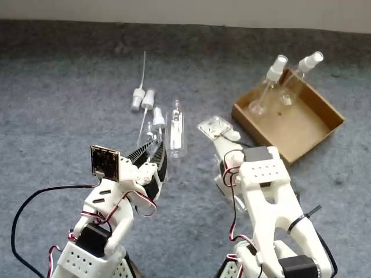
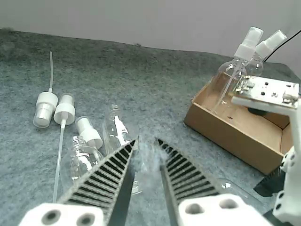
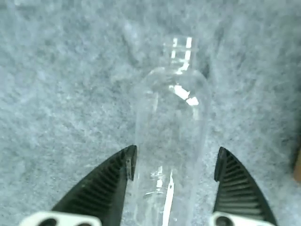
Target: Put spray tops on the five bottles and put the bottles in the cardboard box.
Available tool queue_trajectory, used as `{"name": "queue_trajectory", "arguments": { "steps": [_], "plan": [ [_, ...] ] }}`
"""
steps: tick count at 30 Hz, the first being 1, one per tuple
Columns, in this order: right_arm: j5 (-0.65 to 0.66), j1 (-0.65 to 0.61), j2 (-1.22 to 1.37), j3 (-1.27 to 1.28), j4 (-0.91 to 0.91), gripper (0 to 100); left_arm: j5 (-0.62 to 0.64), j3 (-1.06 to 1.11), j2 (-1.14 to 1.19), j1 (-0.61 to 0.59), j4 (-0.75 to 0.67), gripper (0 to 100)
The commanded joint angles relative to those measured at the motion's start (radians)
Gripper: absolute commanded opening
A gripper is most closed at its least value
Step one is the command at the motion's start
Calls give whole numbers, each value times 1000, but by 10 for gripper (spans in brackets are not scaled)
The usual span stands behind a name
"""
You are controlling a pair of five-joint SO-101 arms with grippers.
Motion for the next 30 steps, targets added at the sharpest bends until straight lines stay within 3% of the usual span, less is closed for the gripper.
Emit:
{"name": "queue_trajectory", "arguments": {
  "steps": [1,9,20,30],
  "plan": [
    [2,-19,-4,-91,19,231,2,18,-8,-1,3,5],
    [-80,-87,50,-119,19,232,2,18,-8,-1,3,5],
    [-77,-90,409,-306,53,232,2,18,-8,-1,3,5],
    [-75,-90,472,-361,53,228,2,18,-8,-5,3,5]
  ]
}}
